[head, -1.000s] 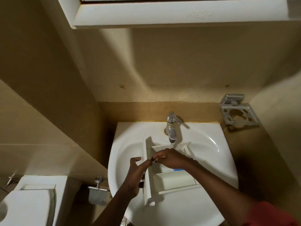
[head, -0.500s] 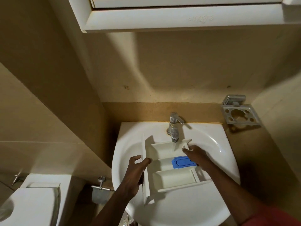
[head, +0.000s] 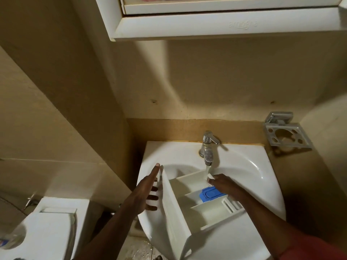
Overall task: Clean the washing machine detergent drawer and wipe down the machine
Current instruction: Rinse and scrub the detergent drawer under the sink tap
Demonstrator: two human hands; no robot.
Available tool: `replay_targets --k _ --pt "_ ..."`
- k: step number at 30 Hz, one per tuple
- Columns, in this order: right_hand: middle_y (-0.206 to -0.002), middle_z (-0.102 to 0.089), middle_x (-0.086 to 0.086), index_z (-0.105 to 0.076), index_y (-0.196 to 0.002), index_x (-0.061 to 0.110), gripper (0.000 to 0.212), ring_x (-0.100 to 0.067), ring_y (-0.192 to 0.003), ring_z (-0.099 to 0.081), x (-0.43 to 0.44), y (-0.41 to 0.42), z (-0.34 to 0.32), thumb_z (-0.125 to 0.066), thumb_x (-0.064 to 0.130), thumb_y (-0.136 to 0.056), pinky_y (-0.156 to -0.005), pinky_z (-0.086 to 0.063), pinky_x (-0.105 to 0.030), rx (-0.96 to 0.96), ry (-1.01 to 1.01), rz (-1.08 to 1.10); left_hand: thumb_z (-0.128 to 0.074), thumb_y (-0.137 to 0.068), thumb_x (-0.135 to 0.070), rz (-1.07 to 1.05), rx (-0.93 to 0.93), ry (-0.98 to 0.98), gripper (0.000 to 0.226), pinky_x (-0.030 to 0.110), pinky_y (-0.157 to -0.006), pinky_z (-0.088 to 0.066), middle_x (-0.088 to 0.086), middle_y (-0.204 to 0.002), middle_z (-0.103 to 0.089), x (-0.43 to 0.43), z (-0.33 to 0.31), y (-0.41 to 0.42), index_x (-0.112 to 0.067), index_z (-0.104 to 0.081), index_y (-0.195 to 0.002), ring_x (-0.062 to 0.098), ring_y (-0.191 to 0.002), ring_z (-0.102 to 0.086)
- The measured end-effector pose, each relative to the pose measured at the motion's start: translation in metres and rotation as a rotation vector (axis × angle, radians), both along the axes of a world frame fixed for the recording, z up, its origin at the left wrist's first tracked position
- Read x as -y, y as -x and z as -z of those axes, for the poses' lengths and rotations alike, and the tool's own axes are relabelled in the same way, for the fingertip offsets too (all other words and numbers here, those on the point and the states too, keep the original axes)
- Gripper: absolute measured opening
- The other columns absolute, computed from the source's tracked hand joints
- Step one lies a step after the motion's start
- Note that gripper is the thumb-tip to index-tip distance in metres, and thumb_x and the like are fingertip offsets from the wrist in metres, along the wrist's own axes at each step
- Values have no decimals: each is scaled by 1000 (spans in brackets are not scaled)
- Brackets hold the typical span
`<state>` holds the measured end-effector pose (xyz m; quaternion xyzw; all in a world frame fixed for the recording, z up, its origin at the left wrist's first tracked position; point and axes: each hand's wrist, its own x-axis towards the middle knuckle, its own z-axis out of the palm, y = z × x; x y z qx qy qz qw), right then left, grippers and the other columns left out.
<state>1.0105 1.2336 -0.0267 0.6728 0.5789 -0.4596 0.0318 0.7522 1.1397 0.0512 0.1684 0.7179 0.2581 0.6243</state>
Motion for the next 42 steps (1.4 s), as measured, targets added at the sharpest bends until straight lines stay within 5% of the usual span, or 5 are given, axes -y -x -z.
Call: replay_targets --k 12,22,26,34,42 --pt "-73 -43 1 -50 -70 20 43 -13 -70 -40 -10 26 -16 -62 59 -84 -68 -31 -29 -244 58 -166 -82 -59 -66 494 94 157 79 42 -96 -54 14 -119 -70 -12 -1 20 -20 -67 -121 29 -104 -68" --pt "-128 -61 10 -63 -126 27 65 -8 -126 -51 -11 28 -30 -59 68 -76 -109 -36 -29 -444 44 -141 -80 -66 -29 557 148 -17 62 49 -109 -43 17 -121 -69 -7 18 4 -8 -66 -123 38 -116 -64" --pt "-143 -48 7 -45 -143 26 91 -16 -137 -39 -9 19 -27 -39 86 -76 -112 -30 -33 -284 86 -142 -81 -70 -25 547 179 -31 53 49 -110 -43 20 -121 -69 -11 15 4 -8 -70 -119 39 -118 -62" --pt "-118 -64 -7 -67 -109 18 28 -27 -112 -58 -27 -12 -32 -45 27 -96 -90 -46 -31 236 -147 -348 -67 -83 -21 499 170 -97 38 3 -90 -41 -4 -130 -48 -1 19 11 -28 -57 -119 12 -120 -49" --pt "-81 -66 -6 -64 -87 16 17 -23 -77 -67 -19 -4 -41 -60 32 -91 -72 -60 -36 -228 -180 202 -84 -57 -48 335 75 -86 72 56 -104 -46 25 -126 -59 -18 65 18 -19 -58 -118 42 -115 -60"
